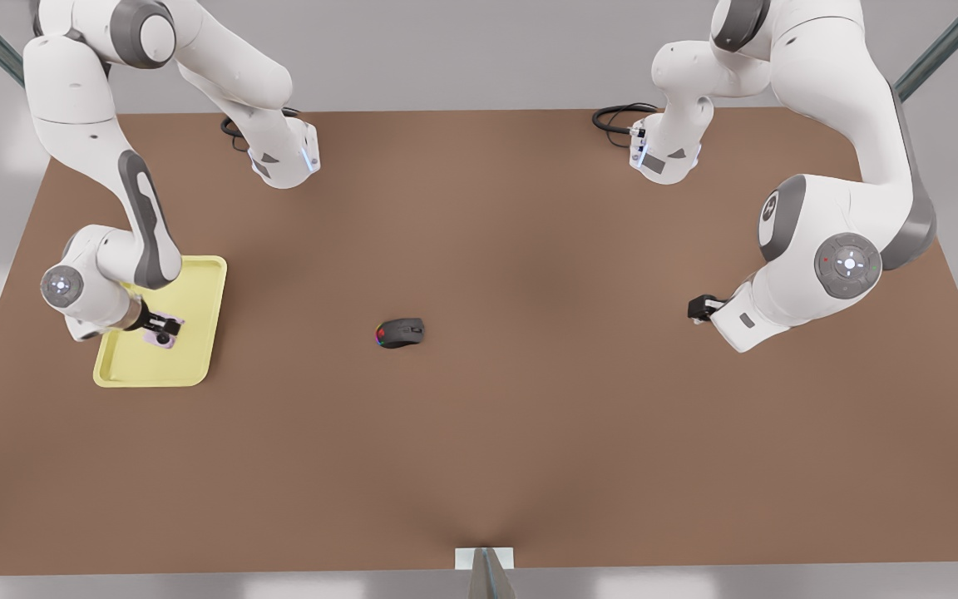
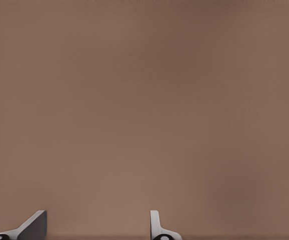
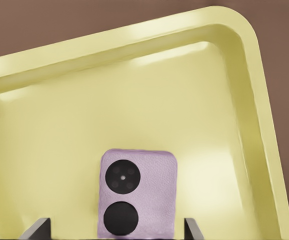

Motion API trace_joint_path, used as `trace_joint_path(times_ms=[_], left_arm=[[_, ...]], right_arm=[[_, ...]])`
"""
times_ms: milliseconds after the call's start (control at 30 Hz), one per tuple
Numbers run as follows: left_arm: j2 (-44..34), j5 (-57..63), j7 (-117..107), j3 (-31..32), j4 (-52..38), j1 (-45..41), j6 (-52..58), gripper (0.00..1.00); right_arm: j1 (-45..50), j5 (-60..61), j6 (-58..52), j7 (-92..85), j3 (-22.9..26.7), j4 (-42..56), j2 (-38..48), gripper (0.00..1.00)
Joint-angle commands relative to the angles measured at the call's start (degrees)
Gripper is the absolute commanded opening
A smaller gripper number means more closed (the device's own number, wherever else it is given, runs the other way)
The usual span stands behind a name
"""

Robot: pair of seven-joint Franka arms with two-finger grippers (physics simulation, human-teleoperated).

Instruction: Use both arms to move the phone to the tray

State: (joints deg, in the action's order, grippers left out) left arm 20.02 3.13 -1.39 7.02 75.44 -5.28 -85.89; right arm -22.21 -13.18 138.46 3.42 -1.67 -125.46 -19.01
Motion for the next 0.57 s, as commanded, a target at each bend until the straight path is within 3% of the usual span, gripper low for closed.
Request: trace_joint_path(times_ms=[0, 100, 200, 267, 300, 533], left_arm=[[-0.1, 0.0, -0.3, 0.0, 0.0, 0.0, 0.0, 1.0], [-0.1, 0.0, -0.4, 0.0, 0.0, 0.0, 0.0, 1.0], [-0.1, 0.0, -0.3, 0.0, 0.0, 0.0, 0.0, 1.0], [-0.1, 0.0, -0.4, 0.0, 0.0, 0.0, 0.0, 1.0], [-0.1, 0.1, -0.5, 0.0, 0.0, -0.1, 0.0, 1.0], [-0.2, 0.6, -0.9, 0.1, -1.2, -0.1, 0.2, 1.0]], right_arm=[[0.2, -0.4, -0.1, -35.8, 0.1, 0.0, 0.2, 1.0], [0.6, -0.4, -1.6, -35.5, -0.6, 1.6, 2.1, 1.0], [13.9, 1.0, -29.9, -22.3, -0.2, 24.0, 4.2, 1.0], [16.5, 5.6, -45.2, -17.6, 0.0, 36.6, 5.7, 1.0], [20.0, 7.6, -46.9, -16.5, 3.2, 38.6, 9.3, 1.0], [20.0, 11.1, -50.6, -9.7, 2.7, 42.7, 12.2, 1.0]])
